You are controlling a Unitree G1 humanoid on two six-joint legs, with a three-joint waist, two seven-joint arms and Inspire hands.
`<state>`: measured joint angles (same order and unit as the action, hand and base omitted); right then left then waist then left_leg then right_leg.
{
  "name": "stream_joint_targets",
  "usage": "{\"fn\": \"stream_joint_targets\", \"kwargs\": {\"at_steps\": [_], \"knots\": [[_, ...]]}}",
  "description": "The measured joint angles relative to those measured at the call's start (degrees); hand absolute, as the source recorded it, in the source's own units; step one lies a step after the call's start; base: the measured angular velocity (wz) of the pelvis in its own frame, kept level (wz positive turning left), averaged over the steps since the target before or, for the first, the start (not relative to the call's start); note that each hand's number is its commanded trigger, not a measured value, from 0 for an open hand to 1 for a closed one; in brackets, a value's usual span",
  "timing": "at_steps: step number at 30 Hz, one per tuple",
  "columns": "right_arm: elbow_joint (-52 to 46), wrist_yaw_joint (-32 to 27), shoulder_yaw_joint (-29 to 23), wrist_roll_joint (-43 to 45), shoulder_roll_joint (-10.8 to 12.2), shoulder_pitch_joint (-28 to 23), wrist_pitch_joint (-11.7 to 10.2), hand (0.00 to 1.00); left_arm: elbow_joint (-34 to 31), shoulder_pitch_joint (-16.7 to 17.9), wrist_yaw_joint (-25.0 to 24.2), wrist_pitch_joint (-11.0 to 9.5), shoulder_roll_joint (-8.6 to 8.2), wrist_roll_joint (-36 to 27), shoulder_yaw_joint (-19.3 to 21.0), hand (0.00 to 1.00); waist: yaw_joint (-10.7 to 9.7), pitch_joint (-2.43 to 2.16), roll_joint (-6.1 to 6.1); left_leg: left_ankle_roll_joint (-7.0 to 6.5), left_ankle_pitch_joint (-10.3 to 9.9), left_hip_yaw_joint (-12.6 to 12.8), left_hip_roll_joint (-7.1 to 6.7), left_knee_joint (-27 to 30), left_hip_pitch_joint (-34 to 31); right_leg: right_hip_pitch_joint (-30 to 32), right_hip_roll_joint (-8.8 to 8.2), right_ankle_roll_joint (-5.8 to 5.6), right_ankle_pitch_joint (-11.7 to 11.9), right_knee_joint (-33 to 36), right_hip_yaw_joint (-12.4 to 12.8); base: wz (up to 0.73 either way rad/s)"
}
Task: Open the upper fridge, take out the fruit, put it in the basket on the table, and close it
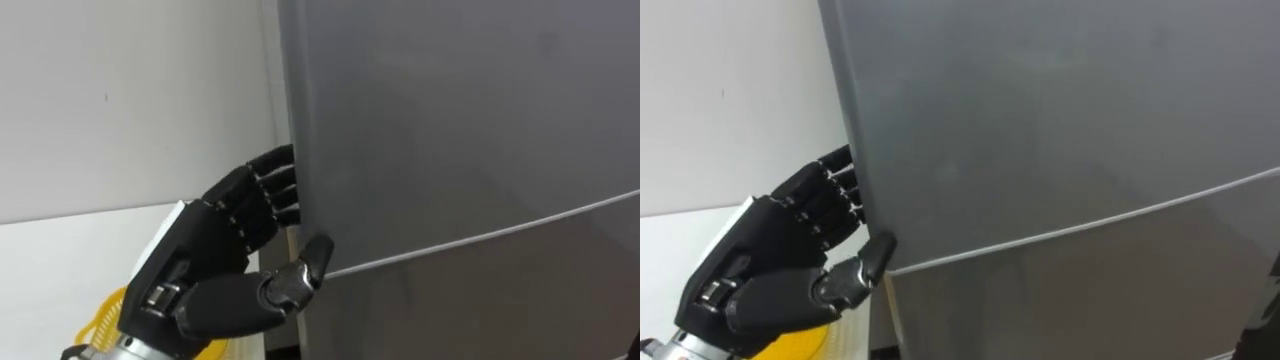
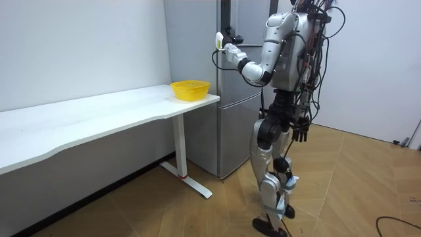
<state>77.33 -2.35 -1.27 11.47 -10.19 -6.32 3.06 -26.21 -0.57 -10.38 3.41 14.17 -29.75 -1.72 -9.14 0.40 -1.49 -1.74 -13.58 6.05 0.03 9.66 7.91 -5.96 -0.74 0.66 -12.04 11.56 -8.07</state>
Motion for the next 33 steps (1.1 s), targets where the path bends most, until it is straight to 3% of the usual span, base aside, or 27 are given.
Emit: {"fn": "stream_joint_targets", "kwargs": {"at_steps": [2, 3, 5, 6, 18, 24, 33], "knots": [[0.0, 0.0, 0.0, 0.1, 0.0, 0.3, 0.0, 0.0, -0.1, 0.0, -0.3, -0.1, 0.13, 0.0, 0.1, 0.87, 0.2, -0.03, -0.1, 0.0, 0.0, 0.0, 0.0, 0.0, 0.0, 0.1, 0.01, 0.0, 0.0, 0.0, 0.0, 0.0], [0.1, 0.0, 0.0, 0.3, 0.0, 0.6, 0.1, 0.0, -0.1, 0.0, -0.2, -0.1, 0.1, 0.1, 0.2, 0.78, 0.2, -0.03, -0.14, 0.0, 0.0, 0.0, 0.0, 0.0, -0.1, 0.1, 0.02, 0.0, 0.0, 0.0, 0.0, 0.0], [0.3, 0.0, 0.0, 0.2, -0.1, 0.4, 0.0, 0.0, -0.1, 0.0, 0.1, -0.1, 0.11, 0.1, 0.5, 0.39, 0.2, -0.02, -0.14, 0.0, 0.0, 0.0, 0.03, 0.1, -0.2, 0.2, 0.03, 0.02, 0.0, 0.0, -0.1, 0.02], [0.3, 0.0, 0.0, 0.1, -0.2, 0.5, 0.0, 0.0, -0.1, 0.0, 0.2, -0.1, 0.08, 0.0, 0.7, 0.0, 0.2, -0.02, -0.15, 0.0, 0.0, 0.0, 0.03, 0.1, -0.3, 0.2, 0.01, 0.01, 0.0, 0.0, -0.1, 0.03], [-0.1, 0.0, 0.1, 0.3, -1.0, 0.7, 0.1, 0.0, -0.8, -1.4, -2.0, -0.1, 0.63, -1.3, 0.1, 0.0, 0.1, -0.04, -0.18, 0.0, 0.0, 0.0, 0.01, 0.1, 0.4, -0.2, 0.01, 0.0, 0.0, 0.0, 0.1, 0.0], [-0.6, 0.0, 0.1, 2.4, -1.0, 0.7, 0.1, 0.0, -0.8, -1.9, -6.3, -0.1, 0.76, -6.3, -2.6, 0.0, 0.1, 0.0, -0.13, 0.0, 0.0, 0.0, -0.04, 0.1, 0.4, -0.1, -0.09, -0.09, 0.1, 0.0, 0.1, 0.0], [-0.8, 0.0, 0.1, 2.6, -1.0, 0.7, 0.1, 0.0, -0.8, -4.0, -12.7, -0.1, 1.13, -8.9, -6.6, 0.0, -0.1, 0.18, 0.14, 0.0, 0.0, 0.4, -0.01, 0.1, 0.2, -0.1, -0.15, -0.11, 0.1, 0.0, 0.5, -0.01]]}}
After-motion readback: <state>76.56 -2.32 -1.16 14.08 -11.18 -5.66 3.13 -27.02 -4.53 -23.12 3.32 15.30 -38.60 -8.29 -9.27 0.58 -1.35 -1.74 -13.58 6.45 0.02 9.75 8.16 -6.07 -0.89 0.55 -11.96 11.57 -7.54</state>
